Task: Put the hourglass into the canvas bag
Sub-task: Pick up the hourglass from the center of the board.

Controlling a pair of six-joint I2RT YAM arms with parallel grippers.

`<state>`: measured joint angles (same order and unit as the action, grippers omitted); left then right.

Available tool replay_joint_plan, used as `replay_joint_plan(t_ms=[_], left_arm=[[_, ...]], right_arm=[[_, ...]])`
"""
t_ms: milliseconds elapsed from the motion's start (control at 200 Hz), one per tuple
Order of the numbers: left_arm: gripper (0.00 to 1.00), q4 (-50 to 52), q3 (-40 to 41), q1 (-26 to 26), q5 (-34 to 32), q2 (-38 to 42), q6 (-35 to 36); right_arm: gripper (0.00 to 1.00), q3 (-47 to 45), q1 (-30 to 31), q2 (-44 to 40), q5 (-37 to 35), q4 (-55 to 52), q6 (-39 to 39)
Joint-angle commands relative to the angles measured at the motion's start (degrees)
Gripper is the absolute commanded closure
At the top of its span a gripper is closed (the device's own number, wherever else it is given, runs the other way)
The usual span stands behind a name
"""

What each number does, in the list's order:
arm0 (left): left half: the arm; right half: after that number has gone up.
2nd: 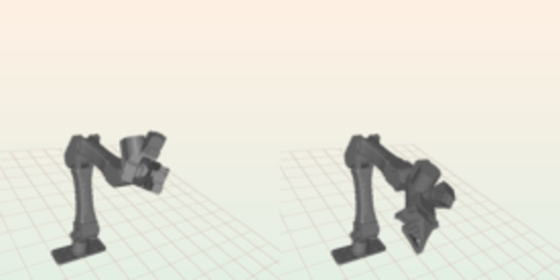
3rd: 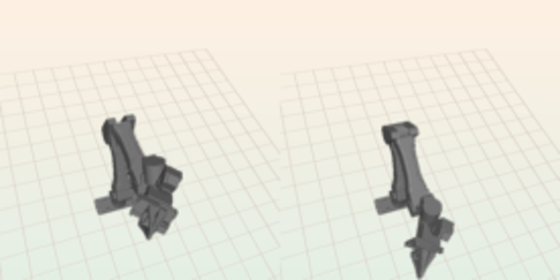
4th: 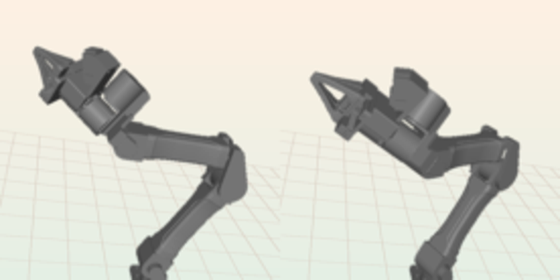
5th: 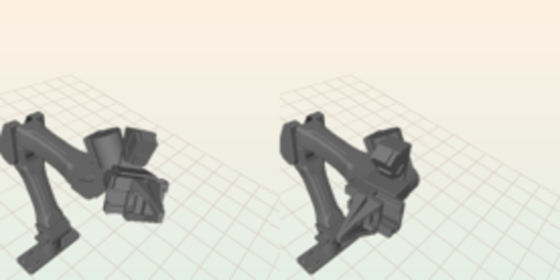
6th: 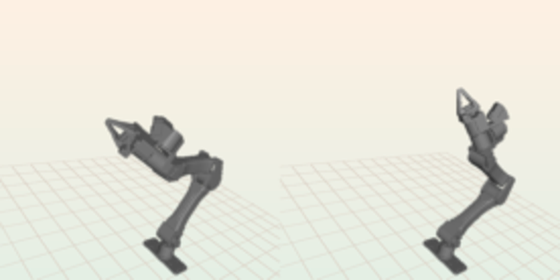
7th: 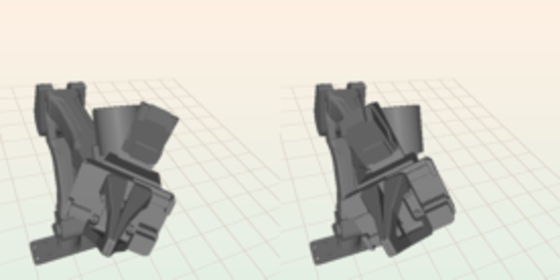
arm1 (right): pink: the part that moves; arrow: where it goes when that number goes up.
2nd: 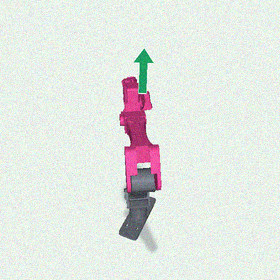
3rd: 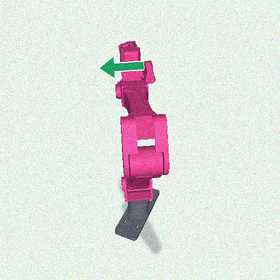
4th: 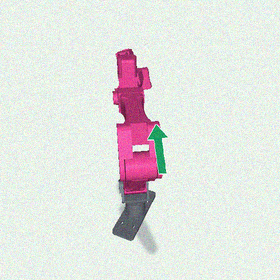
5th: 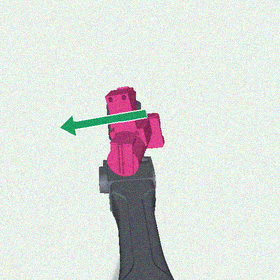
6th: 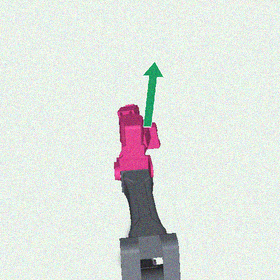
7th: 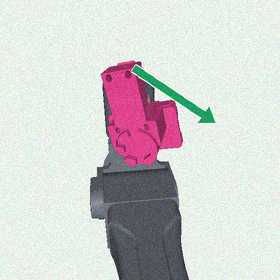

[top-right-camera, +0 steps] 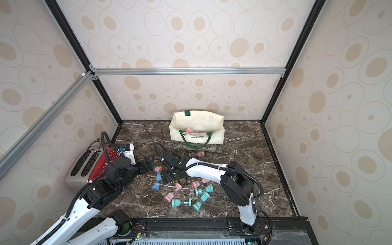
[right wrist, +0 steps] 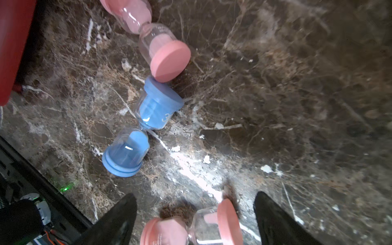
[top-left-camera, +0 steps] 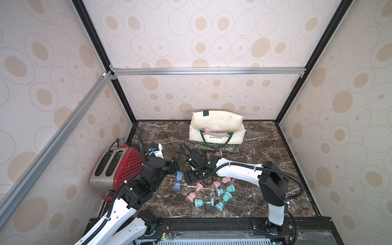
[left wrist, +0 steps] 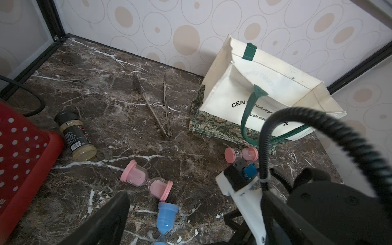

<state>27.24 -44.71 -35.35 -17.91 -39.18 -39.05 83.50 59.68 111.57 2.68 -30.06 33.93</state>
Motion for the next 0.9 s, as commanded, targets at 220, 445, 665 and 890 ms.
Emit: replay_joint_plan(t_ms=[220,445,665,890], left_arm=[[0.03,5.38,0.85,0.29,-2.78,5.05,-2.44],[0.02,5.77,1.49,0.31,-3.97,6.79,-2.44],[0.02,5.19,2.53,0.29,-4.30,7.44,-2.62],[0.02,4.84,2.84,0.35,-4.41,7.06,-2.44]], right_arm=[[0.09,6.04,2.87,6.97,0.36,2.66,0.72],[0.07,10.46,3.97,11.61,0.18,1.10,0.00],[0.04,13.37,4.57,14.75,-1.36,-0.87,-1.06],[0.04,14.02,4.71,14.82,-3.97,-5.69,-2.63]])
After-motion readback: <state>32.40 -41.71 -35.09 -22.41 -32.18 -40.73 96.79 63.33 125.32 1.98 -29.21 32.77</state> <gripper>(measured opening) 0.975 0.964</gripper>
